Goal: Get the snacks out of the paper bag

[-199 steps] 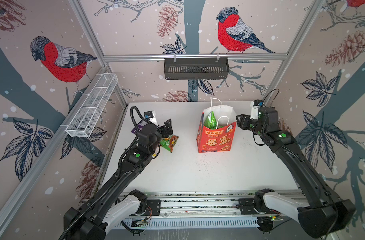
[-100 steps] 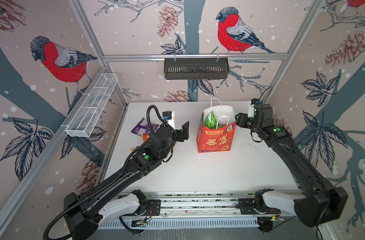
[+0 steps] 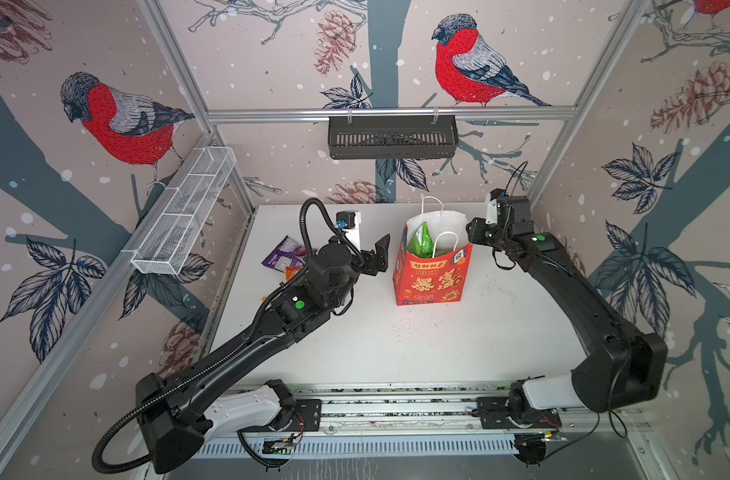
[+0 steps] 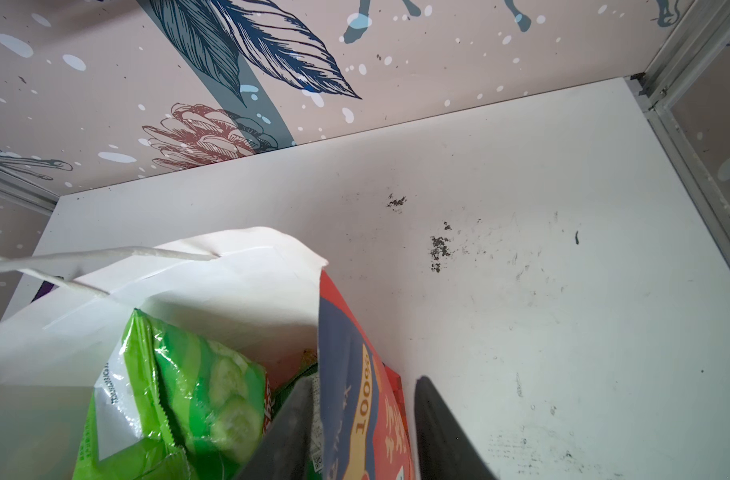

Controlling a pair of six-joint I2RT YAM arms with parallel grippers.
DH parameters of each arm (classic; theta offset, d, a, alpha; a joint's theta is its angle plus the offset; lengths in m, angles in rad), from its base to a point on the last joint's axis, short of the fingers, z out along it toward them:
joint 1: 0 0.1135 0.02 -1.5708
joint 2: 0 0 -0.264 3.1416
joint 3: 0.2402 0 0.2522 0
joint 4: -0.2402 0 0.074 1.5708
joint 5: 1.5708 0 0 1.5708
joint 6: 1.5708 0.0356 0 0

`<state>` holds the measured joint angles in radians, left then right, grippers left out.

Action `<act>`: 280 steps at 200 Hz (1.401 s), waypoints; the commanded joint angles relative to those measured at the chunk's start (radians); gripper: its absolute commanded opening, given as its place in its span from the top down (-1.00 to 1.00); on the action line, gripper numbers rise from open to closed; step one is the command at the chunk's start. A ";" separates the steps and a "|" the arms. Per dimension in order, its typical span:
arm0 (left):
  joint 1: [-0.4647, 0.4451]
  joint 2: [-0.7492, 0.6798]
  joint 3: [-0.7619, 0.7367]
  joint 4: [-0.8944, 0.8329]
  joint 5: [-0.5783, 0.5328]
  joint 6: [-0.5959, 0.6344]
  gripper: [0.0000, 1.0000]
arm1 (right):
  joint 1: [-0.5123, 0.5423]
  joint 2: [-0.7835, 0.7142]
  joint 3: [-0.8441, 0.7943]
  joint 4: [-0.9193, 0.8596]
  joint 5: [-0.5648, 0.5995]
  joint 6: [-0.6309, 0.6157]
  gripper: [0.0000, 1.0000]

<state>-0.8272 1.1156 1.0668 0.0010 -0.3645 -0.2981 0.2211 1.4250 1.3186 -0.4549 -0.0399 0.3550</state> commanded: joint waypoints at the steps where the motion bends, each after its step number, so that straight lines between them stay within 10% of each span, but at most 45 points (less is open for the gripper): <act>1: -0.001 0.016 0.029 -0.010 0.058 0.009 -0.78 | 0.000 0.006 0.014 -0.009 -0.015 -0.015 0.44; 50: -0.001 0.069 0.123 -0.063 0.136 0.008 -0.79 | 0.001 -0.010 0.017 0.004 -0.032 -0.019 0.96; 280: -0.119 0.393 0.596 -0.610 0.271 -0.010 -0.67 | 0.086 -0.244 -0.132 0.226 -0.079 -0.072 1.00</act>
<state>-0.9546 1.4773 1.5932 -0.4713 -0.1322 -0.3000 0.3000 1.1919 1.1889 -0.3054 -0.1337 0.3061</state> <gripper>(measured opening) 0.833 0.048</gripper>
